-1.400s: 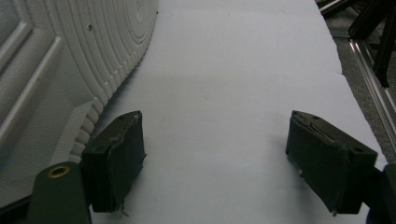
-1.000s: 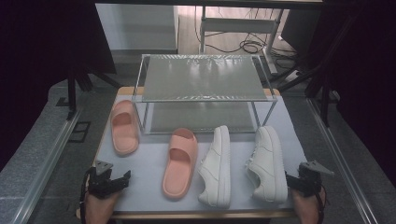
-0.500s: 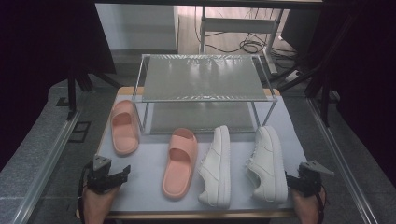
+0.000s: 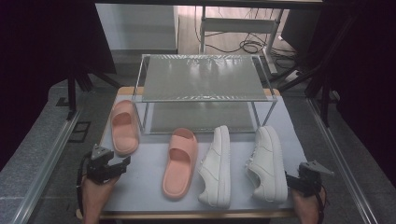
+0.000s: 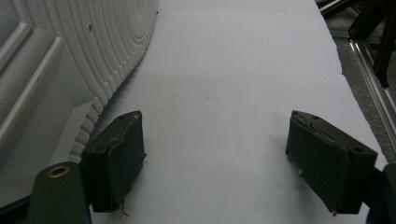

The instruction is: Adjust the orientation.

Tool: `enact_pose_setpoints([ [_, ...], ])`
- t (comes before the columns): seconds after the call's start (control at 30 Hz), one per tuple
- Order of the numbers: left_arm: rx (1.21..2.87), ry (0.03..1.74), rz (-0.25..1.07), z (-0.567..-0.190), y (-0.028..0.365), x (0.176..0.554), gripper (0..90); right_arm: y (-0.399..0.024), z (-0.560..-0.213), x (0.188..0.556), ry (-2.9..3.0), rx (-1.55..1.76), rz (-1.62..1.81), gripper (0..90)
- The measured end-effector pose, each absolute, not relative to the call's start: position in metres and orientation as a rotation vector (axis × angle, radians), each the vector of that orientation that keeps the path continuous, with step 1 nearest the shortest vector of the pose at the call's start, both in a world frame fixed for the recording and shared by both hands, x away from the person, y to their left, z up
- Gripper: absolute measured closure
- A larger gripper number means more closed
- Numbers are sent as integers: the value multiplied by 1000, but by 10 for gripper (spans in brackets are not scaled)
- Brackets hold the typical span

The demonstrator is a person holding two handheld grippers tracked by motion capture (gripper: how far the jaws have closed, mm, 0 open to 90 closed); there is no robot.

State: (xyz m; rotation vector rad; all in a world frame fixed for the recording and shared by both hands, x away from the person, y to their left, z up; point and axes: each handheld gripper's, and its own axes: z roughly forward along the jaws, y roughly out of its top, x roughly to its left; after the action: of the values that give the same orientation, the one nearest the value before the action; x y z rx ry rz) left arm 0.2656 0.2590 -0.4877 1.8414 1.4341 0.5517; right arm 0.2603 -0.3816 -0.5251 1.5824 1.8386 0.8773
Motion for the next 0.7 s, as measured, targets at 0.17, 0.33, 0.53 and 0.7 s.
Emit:
enact_pose_setpoints([
  [0.17, 1836, 1429, 546, -486, 259, 276, 334, -382, -525, 260, 1838, 1582, 877, 196],
  [0.33, 1840, 1429, 546, -485, 258, 289, 385, -382, -525, 260, 1838, 1582, 877, 196],
  [0.53, 1836, 1424, 545, -484, 255, 307, 442, -382, -525, 260, 1838, 1582, 879, 196],
  [0.7, 1828, 1444, 547, -484, 255, 321, 481, -382, -525, 260, 1840, 1582, 878, 196],
])
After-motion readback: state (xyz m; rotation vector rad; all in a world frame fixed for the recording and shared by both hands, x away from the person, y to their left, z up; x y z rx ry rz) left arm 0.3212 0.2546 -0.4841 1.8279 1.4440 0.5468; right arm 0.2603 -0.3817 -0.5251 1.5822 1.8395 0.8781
